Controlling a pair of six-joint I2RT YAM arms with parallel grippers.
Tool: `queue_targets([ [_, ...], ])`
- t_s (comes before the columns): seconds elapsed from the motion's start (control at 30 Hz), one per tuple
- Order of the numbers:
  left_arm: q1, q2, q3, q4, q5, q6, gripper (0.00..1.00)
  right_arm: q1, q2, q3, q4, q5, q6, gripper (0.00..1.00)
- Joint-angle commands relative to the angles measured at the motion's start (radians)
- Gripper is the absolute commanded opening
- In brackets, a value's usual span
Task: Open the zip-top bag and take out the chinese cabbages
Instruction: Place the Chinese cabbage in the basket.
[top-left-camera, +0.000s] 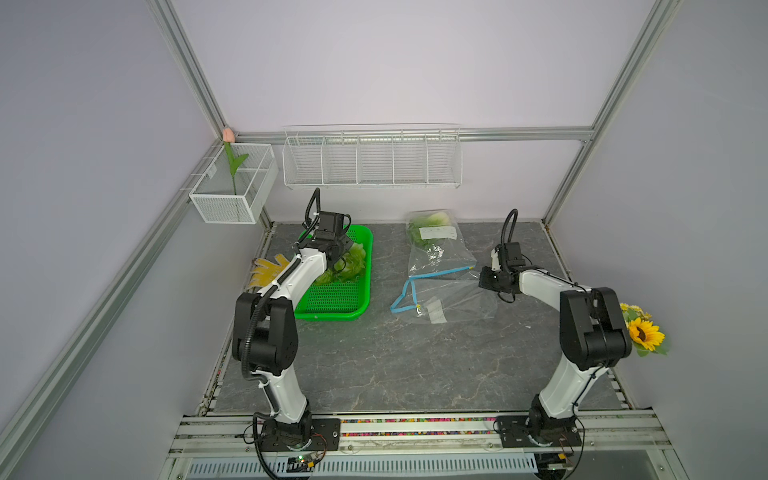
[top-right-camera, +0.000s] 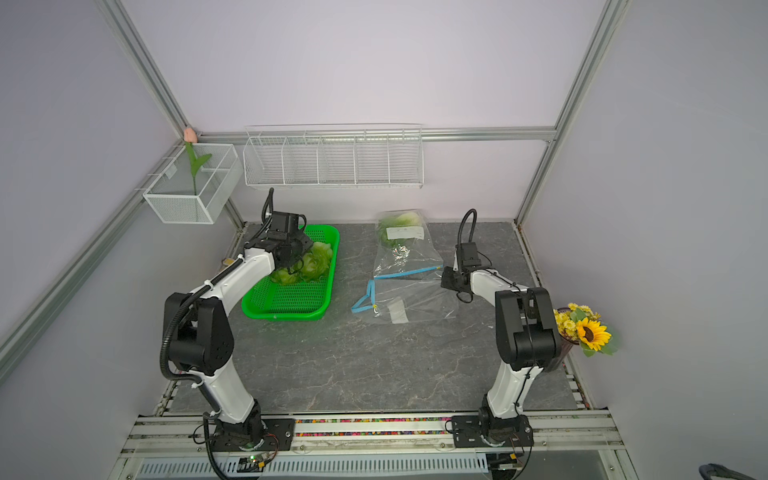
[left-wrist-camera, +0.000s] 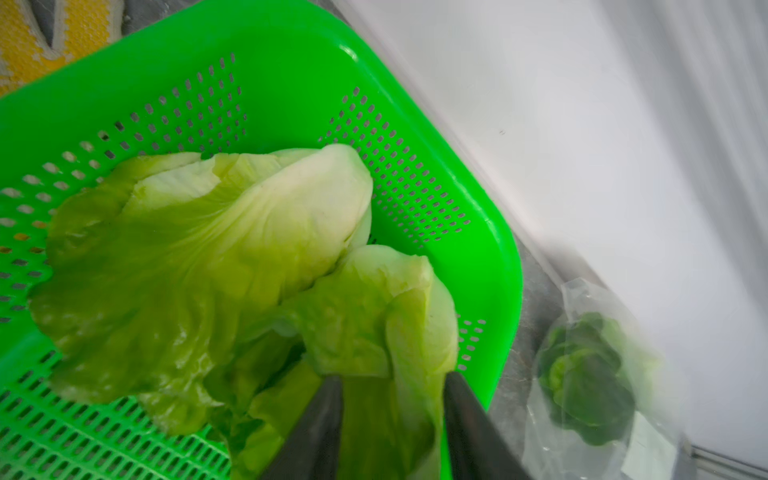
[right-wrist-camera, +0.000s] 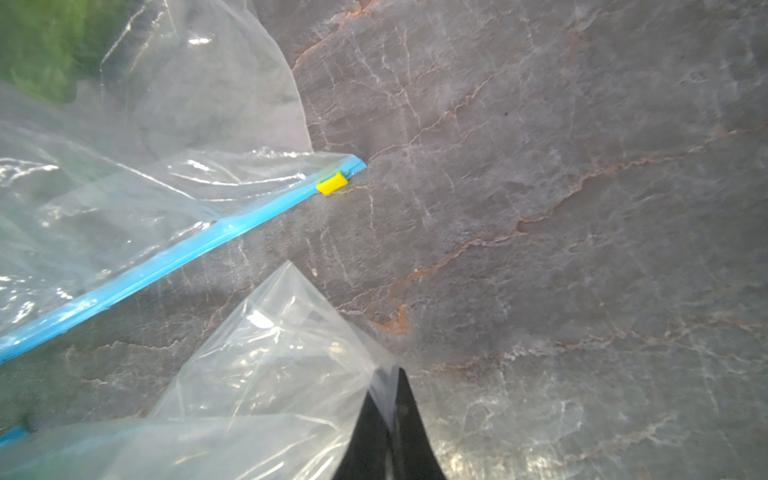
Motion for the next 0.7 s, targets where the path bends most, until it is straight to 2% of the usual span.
queue_targets([
  [0.0, -0.004, 0.036, 0.005, -0.069, 0.053, -0.011, 0.26, -0.005, -0.032, -0.023, -0.003, -0.009, -0.009, 0.07],
  [0.07, -0.005, 0.033, -0.025, -0.061, 0.068, -0.027, 0.18, -0.007, -0.032, -0.024, -0.003, -0.009, -0.012, 0.07],
  [0.13, -0.005, 0.027, -0.057, -0.049, 0.085, -0.042, 0.15, -0.008, -0.030, -0.023, -0.003, -0.012, -0.010, 0.07],
  [0.33, -0.014, 0.033, -0.119, -0.022, 0.106, -0.061, 0.13, -0.008, -0.024, -0.017, -0.001, -0.021, -0.005, 0.07],
  [0.53, -0.014, 0.070, -0.093, -0.022, 0.109, -0.061, 0.13, -0.007, -0.034, -0.017, -0.003, -0.022, -0.006, 0.07],
  [0.67, -0.014, 0.051, -0.076, -0.041, 0.090, -0.046, 0.18, -0.009, -0.049, -0.017, -0.007, -0.016, -0.008, 0.07],
])
